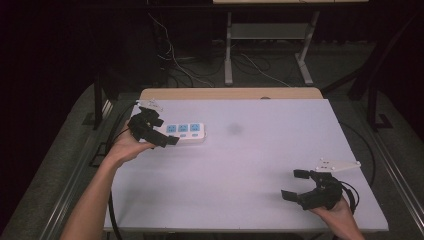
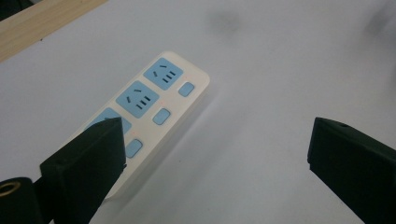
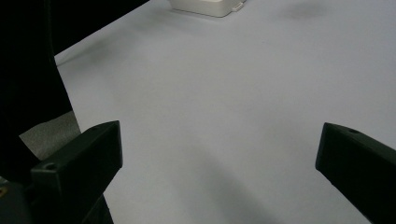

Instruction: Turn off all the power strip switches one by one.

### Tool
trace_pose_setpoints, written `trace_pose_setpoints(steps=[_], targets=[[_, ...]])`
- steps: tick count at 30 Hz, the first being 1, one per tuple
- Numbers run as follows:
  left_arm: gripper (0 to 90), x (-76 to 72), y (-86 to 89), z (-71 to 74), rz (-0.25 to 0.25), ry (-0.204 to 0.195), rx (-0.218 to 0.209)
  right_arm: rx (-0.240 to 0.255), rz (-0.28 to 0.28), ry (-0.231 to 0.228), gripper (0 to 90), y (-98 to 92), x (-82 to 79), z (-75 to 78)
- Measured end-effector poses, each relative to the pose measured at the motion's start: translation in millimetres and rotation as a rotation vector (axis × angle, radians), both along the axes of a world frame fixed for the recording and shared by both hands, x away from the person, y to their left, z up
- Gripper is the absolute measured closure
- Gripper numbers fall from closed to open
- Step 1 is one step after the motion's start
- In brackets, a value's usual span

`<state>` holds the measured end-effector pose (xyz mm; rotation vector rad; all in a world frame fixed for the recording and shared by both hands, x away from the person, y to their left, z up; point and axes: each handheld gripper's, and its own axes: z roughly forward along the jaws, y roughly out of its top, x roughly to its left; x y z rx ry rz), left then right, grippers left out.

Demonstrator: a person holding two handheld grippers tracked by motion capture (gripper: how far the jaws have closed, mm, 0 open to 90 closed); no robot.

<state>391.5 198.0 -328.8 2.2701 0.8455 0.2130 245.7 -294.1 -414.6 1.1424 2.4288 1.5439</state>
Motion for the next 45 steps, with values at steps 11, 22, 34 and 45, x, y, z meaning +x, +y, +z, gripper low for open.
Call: trace_pose_setpoints(steps=[11,22,34,45], targets=[[22.0,16.9,7.5,4.4,0.04,-0.022,0.011,0.0,0.0,0.005,0.4,-0.2,0.8,-0.9],[55.3,27.9,7.2,0.1,0.092,-0.054,0.045,-0.002,0.0,0.005,0.4,-0.6,1.1,-1.8],[89.0,42.0,10.9,-13.6,0.114,-0.029,0.062,-0.004,-0.001,0.007,0.4,-0.4,1.3,-2.6],[89.3,51.7,9.6,-28.5,0.123,0.017,0.064,-0.003,0.001,0.009,0.4,-0.1,1.8,-3.1]])
